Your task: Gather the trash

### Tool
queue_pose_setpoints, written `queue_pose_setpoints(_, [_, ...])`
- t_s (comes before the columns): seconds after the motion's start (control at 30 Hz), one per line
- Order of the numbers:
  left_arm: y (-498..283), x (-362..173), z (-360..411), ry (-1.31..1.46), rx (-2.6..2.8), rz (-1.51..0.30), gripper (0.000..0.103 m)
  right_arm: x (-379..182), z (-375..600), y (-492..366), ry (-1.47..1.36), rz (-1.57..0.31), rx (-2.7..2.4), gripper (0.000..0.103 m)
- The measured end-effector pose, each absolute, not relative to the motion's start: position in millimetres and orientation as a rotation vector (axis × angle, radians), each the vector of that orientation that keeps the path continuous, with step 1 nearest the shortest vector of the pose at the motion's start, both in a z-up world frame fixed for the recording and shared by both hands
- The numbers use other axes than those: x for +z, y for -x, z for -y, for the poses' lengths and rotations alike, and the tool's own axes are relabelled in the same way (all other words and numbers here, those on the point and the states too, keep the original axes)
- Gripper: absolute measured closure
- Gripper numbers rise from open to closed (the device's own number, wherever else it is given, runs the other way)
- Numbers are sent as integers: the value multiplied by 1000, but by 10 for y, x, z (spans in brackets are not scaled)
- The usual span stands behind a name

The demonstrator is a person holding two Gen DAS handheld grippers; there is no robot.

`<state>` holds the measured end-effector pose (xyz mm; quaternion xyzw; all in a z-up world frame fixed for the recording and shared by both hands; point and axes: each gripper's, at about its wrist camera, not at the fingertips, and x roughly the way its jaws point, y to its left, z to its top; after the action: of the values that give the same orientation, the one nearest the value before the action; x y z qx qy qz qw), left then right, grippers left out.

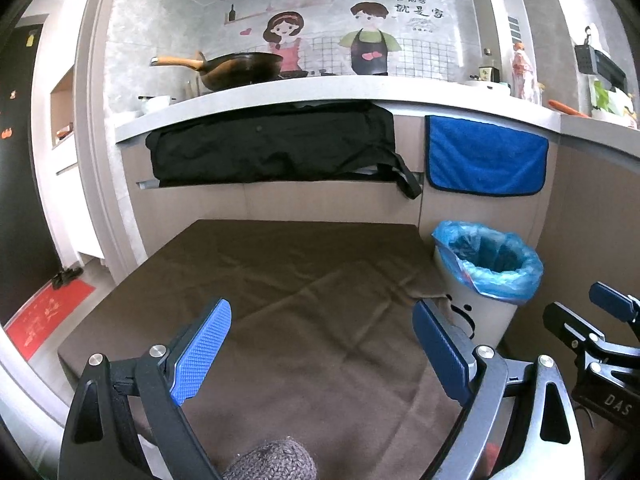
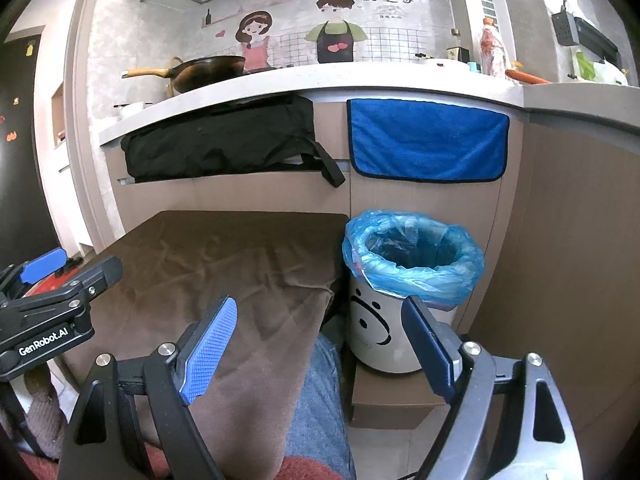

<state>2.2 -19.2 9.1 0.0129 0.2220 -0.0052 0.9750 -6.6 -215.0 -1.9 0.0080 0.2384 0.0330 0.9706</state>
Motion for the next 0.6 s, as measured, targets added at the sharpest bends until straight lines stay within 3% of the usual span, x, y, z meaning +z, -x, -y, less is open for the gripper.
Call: queue_pose_setpoints(0.6, [8,96,245,-24,-17,-444,11,-10,2177,60,-15,-478,67,21])
